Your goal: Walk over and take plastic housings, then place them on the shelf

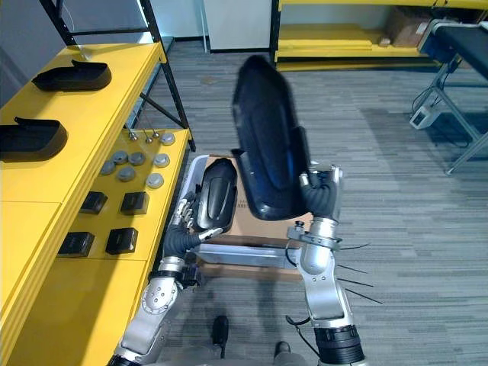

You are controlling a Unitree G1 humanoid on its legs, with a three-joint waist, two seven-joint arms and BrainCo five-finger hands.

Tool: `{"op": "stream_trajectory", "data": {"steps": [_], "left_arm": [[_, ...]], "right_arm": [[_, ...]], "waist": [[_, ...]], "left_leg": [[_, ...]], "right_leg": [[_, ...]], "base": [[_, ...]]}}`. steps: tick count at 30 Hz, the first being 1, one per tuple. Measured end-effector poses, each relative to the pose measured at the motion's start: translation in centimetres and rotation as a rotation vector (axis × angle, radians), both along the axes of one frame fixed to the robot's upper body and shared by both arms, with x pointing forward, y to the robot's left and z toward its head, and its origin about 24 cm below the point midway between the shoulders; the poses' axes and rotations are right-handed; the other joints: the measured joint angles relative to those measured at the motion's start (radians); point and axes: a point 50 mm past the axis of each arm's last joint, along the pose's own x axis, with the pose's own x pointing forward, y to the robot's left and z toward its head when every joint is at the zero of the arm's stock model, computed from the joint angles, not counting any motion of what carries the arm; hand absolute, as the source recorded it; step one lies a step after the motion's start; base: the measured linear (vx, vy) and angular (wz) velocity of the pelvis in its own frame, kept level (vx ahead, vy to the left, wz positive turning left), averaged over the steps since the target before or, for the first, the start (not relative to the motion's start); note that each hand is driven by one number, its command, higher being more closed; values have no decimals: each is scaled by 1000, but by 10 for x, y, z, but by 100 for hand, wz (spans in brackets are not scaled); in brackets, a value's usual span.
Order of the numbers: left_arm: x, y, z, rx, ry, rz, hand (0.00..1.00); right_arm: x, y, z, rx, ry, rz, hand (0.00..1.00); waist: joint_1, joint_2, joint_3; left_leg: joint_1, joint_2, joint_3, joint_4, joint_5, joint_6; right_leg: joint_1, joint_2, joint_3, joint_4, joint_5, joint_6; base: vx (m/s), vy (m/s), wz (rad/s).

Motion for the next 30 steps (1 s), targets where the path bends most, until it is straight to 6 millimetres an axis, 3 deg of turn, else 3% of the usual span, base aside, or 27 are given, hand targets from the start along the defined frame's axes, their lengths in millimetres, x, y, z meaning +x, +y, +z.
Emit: {"op": "stream_trajectory", "data": {"steps": [9,10,15,16,30], "left_arm": [[3,-15,6,-76,6,-51,0],[3,-15,6,-77,10,-50,100],[2,-10,2,-85,41,-29,100],[2,-9,1,-90,48,-27,100],[5,1,-7,-73,102,24,100]], "right_arm": [[-9,30,-2,-21,-10,139,100],[-9,31,-2,-23,-8,143,100],[-8,35,-9,-25,24,164,100],[-7,36,-12,-27,35,163,0],[-9,33,-34,-16,129,210,0]], "waist": [[-5,-2,-30],[-6,-2,-35],[-17,-8,-54],[-21,-9,-57],[-27,-11,-82]], "left_leg": [[4,2,8,-4,0,0],[4,2,8,-4,0,0],[5,5,9,-4,1,0],[5,5,9,-4,1,0],[8,8,22,-5,1,0]], "right_leg": [[0,2,11,-3,6,-2],[0,2,11,-3,6,-2],[0,4,12,-4,9,-5],[0,4,13,-5,9,-5],[4,6,17,-20,22,-6]], "base": [[-12,-3,-3],[0,0,0],[0,0,0],[0,0,0],[-5,0,-3]]}}
